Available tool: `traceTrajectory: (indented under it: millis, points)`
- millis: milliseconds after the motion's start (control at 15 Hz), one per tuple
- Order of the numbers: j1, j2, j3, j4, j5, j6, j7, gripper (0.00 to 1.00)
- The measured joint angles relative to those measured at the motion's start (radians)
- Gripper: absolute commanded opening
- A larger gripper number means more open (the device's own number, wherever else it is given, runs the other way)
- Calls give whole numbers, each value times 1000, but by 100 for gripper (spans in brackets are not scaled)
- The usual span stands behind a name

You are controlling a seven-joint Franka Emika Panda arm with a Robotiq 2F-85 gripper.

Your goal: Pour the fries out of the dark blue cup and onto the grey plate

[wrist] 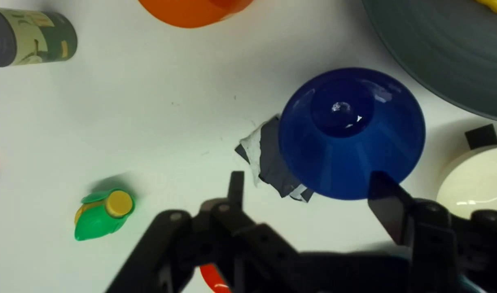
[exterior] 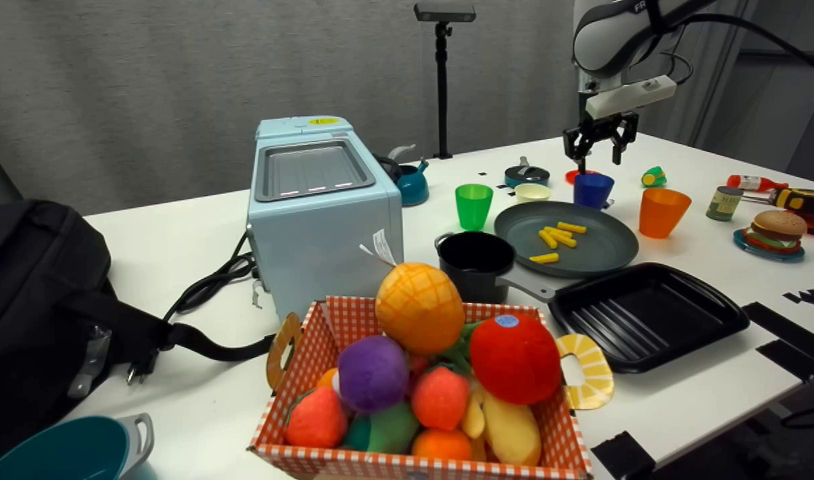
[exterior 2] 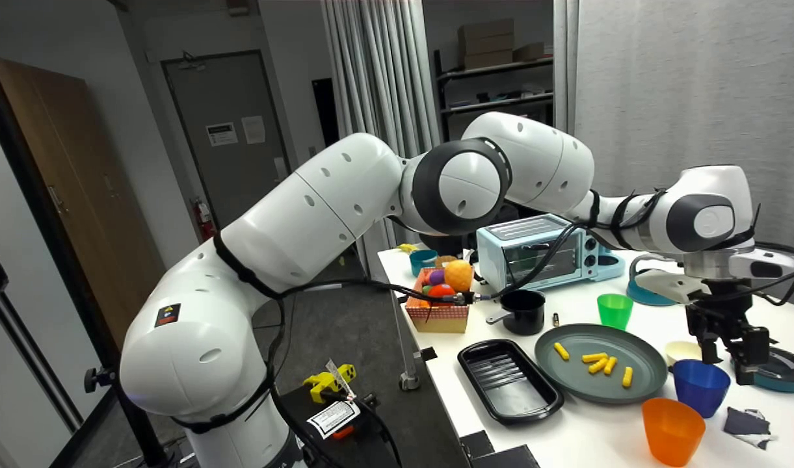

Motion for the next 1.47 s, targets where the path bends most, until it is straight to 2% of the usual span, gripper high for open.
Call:
traceTrajectory:
  millis: [267, 533, 933, 1467]
  points:
    - [8, -34, 6, -5, 0, 52, -17, 100]
    - [25, -138, 49, -77, 2, 110, -79, 100]
    - [25, -343, 138, -281, 6, 133, -205, 100]
    - [5, -599, 180, -573, 22, 134, -384, 100]
